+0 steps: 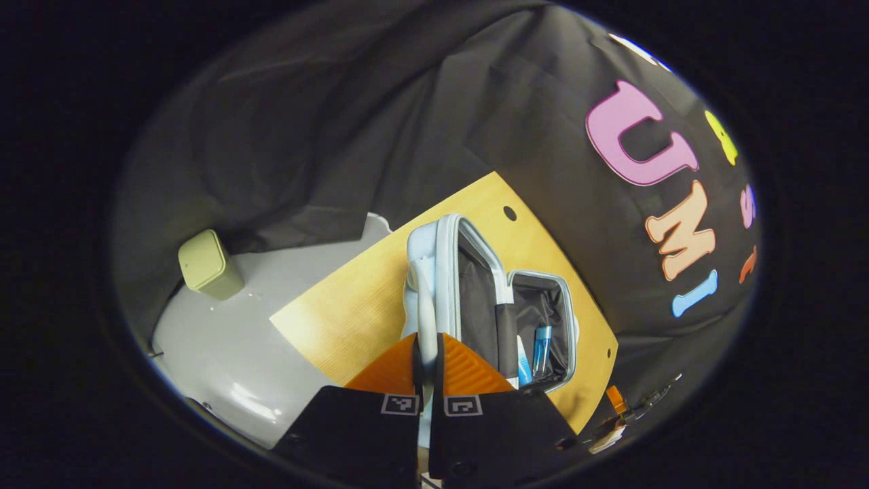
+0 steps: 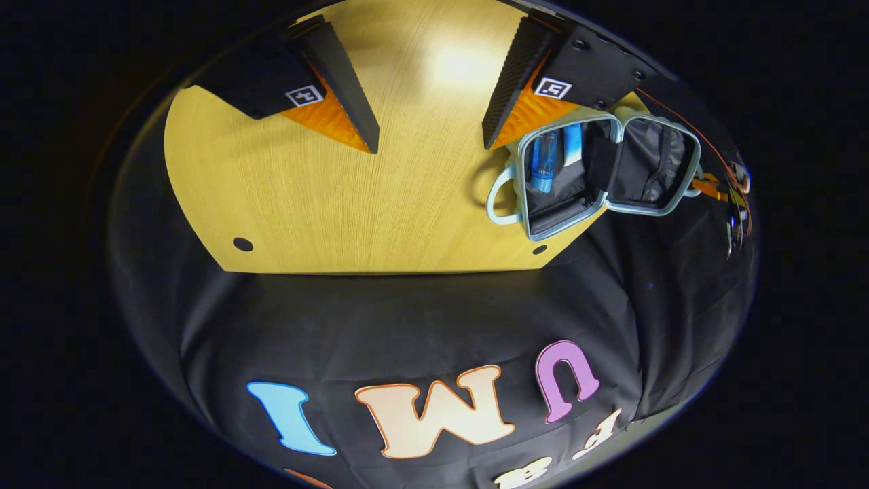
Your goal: First open the suitcase, pack the skin care products into it, and then close the suitcase.
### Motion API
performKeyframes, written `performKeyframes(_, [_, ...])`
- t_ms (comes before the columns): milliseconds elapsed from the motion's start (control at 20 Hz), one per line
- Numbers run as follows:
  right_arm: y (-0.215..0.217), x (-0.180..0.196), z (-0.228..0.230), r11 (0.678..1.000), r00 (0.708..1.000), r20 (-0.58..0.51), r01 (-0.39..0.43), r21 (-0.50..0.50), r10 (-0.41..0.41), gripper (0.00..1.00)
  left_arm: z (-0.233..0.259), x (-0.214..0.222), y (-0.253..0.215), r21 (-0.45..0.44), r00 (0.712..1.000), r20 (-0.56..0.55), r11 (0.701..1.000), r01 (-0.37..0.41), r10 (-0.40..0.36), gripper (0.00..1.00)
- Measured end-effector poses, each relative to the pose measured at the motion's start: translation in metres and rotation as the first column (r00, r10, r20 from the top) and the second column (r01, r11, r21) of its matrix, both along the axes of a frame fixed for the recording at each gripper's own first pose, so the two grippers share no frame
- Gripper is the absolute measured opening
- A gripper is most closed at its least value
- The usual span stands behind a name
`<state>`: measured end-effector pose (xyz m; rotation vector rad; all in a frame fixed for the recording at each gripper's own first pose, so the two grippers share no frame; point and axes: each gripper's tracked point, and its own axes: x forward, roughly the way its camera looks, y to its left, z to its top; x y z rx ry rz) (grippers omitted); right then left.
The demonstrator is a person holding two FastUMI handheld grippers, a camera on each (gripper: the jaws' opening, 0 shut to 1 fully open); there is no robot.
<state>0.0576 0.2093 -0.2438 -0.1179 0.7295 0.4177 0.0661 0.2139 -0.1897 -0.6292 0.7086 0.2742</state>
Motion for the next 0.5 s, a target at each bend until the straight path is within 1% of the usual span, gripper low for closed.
performKeyframes(200, [-0.003, -0.004, -0.002, 0.999, 1.000, 0.009, -0.028, -0.020, 0.028, 0.96, 0.025, 0.007, -0.021, 0.038, 1.000, 0.013, 0.999, 0.023, -0.023, 0.00])
performKeyframes(250, [-0.005, -0.005, -0.003, 0.999, 0.999, 0.008, -0.033, -0.021, 0.034, 0.96, 0.031, 0.009, -0.025, 0.045, 1.000, 0.014, 0.999, 0.027, -0.027, 0.02])
performKeyframes(300, [-0.006, -0.006, -0.002, 0.999, 0.999, 0.010, -0.036, -0.020, 0.036, 0.96, 0.037, 0.011, -0.031, 0.054, 0.999, 0.014, 0.998, 0.035, -0.035, 0.00])
performKeyframes(500, [-0.012, -0.007, -0.001, 1.000, 0.999, 0.017, -0.030, -0.002, 0.030, 0.97, 0.060, 0.020, -0.056, 0.096, 0.997, 0.020, 0.993, 0.072, -0.074, 0.00])
